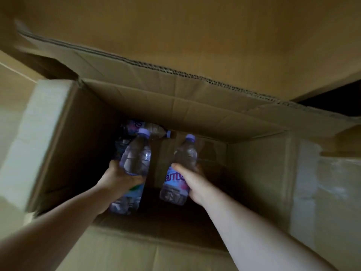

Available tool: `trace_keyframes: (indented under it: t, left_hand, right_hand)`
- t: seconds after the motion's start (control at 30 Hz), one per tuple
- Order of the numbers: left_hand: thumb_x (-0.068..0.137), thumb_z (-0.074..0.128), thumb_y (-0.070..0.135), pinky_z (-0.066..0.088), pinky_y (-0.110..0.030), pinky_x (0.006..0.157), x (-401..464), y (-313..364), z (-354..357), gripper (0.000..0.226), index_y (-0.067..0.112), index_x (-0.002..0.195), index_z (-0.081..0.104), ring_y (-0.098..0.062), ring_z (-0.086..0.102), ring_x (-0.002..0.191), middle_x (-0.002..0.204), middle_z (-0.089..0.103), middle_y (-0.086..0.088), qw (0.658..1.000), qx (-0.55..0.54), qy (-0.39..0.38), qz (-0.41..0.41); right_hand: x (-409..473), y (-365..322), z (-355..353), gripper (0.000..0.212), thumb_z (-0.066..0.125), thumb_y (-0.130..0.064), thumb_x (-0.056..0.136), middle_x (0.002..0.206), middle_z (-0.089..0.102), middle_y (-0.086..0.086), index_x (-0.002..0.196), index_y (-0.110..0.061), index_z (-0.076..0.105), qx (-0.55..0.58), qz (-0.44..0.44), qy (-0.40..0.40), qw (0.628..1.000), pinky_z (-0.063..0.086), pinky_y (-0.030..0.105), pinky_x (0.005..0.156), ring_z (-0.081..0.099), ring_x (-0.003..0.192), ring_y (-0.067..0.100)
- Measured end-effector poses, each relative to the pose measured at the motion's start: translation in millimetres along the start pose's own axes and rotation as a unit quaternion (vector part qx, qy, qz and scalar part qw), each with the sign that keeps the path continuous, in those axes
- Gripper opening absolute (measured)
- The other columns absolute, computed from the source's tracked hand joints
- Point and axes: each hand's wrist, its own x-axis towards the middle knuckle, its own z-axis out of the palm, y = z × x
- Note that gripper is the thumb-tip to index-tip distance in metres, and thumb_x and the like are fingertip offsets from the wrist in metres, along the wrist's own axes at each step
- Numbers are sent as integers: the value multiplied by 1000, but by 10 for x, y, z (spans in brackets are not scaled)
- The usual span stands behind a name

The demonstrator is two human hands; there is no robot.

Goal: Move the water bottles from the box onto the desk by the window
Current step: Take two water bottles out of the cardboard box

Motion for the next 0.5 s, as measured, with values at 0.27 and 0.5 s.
trace_keyframes:
  t: [0.27, 0.5]
  left_hand:
    - [71, 82, 13, 49, -35, 67, -760, 34, -419, 60, 6, 110, 37, -25, 59, 80, 89, 54, -8, 989, -142, 42, 17]
    - [52, 84, 33, 57, -40, 70, -1556, -85, -973, 68, 15, 108, 50, -20, 68, 80, 93, 68, -5, 967, -235, 93, 43]
  right_hand:
    - [-1004, -2, 454, 56, 83, -19, 73, 105, 66, 5, 112, -17, 43, -191, -121, -13, 974, 56, 39, 88, 68, 94, 19]
    - [-1993, -273, 761, 55, 81, -21, 73, 102, 65, -3, 111, -22, 41, -331, -226, -41, 915, 55, 37, 90, 66, 92, 14]
